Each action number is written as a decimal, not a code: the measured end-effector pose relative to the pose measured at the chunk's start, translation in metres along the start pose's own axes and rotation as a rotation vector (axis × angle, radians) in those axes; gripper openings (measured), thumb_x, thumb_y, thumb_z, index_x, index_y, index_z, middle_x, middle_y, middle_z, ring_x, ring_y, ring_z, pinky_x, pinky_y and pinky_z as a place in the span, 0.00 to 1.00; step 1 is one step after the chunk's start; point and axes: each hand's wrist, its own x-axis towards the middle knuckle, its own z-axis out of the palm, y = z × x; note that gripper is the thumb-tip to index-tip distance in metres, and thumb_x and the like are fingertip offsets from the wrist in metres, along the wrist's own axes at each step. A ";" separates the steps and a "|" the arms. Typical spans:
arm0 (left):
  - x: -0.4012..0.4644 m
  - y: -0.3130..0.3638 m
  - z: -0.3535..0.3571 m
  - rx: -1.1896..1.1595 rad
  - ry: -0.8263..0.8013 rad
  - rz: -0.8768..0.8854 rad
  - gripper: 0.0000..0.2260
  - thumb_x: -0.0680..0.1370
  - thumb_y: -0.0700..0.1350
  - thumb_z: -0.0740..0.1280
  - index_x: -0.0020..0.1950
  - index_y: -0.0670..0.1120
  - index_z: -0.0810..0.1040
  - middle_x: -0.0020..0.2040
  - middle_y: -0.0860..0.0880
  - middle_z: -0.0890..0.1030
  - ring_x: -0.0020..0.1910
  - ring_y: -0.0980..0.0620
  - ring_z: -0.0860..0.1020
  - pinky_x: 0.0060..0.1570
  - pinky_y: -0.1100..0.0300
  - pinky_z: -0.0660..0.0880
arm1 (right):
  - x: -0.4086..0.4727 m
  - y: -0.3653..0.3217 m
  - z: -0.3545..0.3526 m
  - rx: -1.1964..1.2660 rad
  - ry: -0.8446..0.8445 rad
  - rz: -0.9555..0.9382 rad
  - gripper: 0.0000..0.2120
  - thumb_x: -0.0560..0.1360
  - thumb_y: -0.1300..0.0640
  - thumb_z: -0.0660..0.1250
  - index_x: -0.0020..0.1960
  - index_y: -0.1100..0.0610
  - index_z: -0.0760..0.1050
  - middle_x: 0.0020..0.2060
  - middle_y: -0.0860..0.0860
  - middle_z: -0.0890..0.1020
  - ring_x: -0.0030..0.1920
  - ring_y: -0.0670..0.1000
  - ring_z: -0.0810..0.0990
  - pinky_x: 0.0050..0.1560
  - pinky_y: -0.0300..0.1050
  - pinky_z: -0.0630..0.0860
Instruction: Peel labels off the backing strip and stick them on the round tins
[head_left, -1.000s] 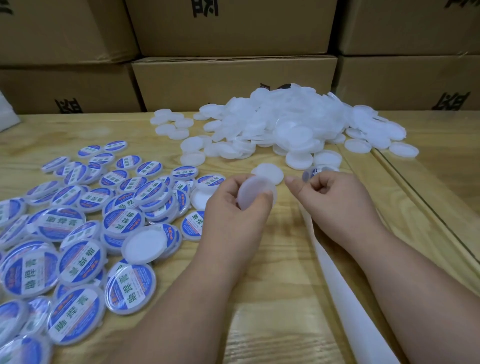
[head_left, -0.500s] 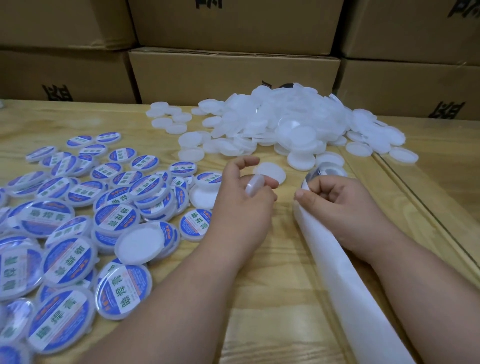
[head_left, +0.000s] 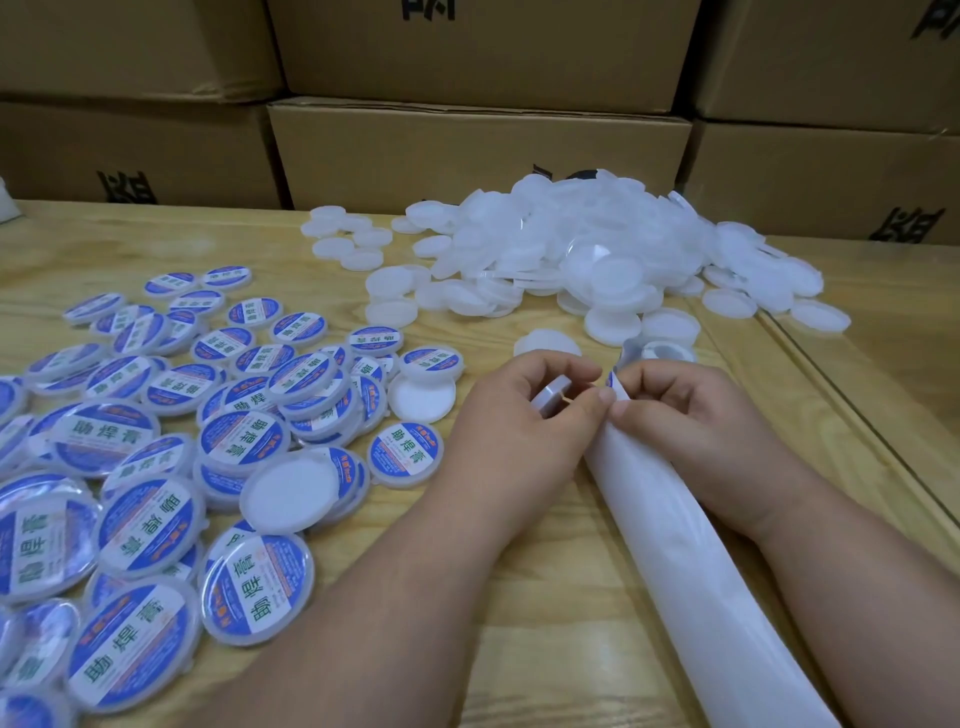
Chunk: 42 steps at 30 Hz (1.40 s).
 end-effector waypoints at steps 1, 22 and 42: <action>0.000 0.000 0.000 -0.004 -0.001 0.000 0.04 0.75 0.46 0.76 0.47 0.55 0.83 0.44 0.68 0.83 0.41 0.72 0.79 0.37 0.78 0.71 | 0.000 0.000 -0.001 0.012 -0.005 0.006 0.19 0.70 0.56 0.66 0.46 0.73 0.75 0.33 0.69 0.72 0.37 0.55 0.69 0.38 0.50 0.64; -0.001 0.001 0.002 0.087 0.058 -0.039 0.06 0.76 0.44 0.71 0.44 0.56 0.83 0.39 0.66 0.82 0.34 0.65 0.77 0.30 0.74 0.70 | 0.004 0.011 -0.001 -0.043 0.010 -0.035 0.13 0.78 0.69 0.66 0.39 0.55 0.78 0.29 0.53 0.72 0.32 0.51 0.69 0.32 0.40 0.68; 0.005 0.000 -0.007 -0.165 0.389 -0.183 0.11 0.68 0.48 0.63 0.44 0.61 0.82 0.34 0.60 0.82 0.31 0.61 0.77 0.36 0.55 0.81 | 0.002 0.006 -0.003 0.034 0.087 0.003 0.10 0.66 0.62 0.59 0.28 0.58 0.60 0.25 0.49 0.60 0.27 0.47 0.58 0.28 0.41 0.56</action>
